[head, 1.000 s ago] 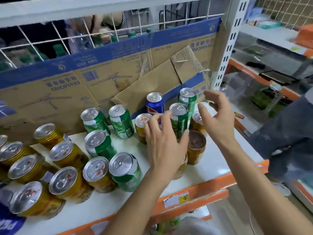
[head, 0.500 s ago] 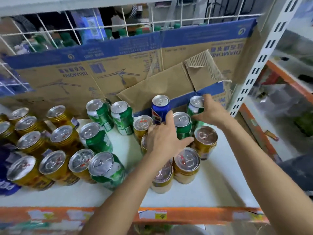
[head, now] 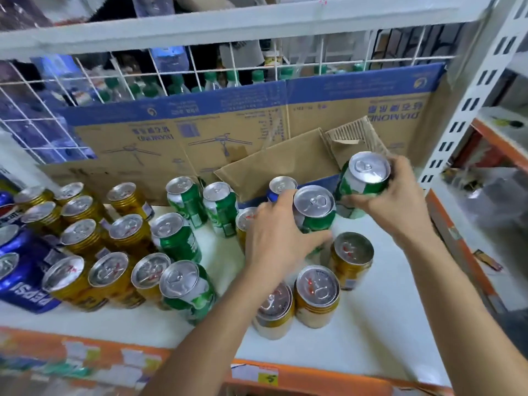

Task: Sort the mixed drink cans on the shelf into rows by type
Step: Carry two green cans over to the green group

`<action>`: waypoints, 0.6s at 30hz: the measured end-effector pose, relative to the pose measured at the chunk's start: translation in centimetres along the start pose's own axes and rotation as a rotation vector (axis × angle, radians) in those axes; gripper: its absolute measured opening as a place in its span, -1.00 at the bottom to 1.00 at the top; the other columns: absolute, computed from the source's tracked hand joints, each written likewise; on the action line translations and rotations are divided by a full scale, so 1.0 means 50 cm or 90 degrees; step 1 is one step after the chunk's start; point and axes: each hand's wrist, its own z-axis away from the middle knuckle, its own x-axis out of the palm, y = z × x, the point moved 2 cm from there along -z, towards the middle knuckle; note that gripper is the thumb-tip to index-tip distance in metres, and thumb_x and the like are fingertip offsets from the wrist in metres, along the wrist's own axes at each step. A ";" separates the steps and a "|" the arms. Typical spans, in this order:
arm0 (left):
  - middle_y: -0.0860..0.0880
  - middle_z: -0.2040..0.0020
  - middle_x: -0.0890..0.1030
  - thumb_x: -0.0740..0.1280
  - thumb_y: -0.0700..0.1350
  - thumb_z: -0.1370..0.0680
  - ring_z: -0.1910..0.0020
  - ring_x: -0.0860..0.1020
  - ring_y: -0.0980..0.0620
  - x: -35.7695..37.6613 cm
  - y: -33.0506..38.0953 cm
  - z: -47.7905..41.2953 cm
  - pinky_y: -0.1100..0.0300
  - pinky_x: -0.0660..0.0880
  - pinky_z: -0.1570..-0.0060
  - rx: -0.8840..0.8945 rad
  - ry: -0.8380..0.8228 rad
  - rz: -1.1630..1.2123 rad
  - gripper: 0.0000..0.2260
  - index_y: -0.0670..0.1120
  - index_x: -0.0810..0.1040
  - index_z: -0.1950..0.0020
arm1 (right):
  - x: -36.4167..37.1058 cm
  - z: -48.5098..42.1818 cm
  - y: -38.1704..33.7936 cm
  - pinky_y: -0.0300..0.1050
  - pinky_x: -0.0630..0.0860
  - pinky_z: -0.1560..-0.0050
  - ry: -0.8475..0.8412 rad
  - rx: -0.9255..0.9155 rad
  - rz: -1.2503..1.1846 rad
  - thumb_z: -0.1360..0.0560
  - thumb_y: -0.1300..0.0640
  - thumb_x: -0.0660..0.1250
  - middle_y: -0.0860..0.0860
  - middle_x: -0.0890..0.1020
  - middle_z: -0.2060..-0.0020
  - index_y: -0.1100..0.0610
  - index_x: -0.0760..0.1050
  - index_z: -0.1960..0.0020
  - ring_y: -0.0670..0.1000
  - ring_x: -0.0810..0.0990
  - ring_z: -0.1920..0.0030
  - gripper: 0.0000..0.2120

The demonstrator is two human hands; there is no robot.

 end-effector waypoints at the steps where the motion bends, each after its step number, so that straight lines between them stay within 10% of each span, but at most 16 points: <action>1: 0.08 -0.10 0.61 0.50 0.29 -0.24 -0.13 0.51 -0.01 -0.023 0.003 0.006 0.04 0.47 -0.09 0.003 0.029 0.053 -0.30 0.12 0.39 -0.31 | -0.007 0.006 -0.022 -0.09 0.48 0.00 0.009 -0.028 -0.030 -0.15 0.17 0.64 -0.15 0.52 0.04 -0.03 0.31 -0.12 -0.03 0.54 -0.03 -0.31; 9: 0.21 -0.01 0.61 0.55 0.04 -0.30 -0.03 0.58 0.24 -0.190 -0.053 0.089 0.27 0.54 0.01 -0.001 0.167 0.448 -0.54 0.15 0.48 -0.13 | 0.032 0.120 -0.211 -0.19 0.55 -0.01 -0.133 -0.173 -0.275 -0.13 0.09 0.59 -0.07 0.64 0.00 -0.05 0.46 -0.12 -0.08 0.63 -0.03 -0.39; 18: 0.21 0.05 0.63 0.44 0.15 -0.25 0.05 0.63 0.17 -0.379 -0.269 0.281 0.24 0.57 0.16 -0.104 0.367 0.552 -0.58 0.22 0.47 -0.07 | 0.259 0.323 -0.383 -0.28 0.55 0.06 -0.406 -0.206 -0.345 -0.26 0.16 0.49 -0.14 0.68 0.01 -0.05 0.50 -0.13 -0.13 0.65 -0.01 -0.54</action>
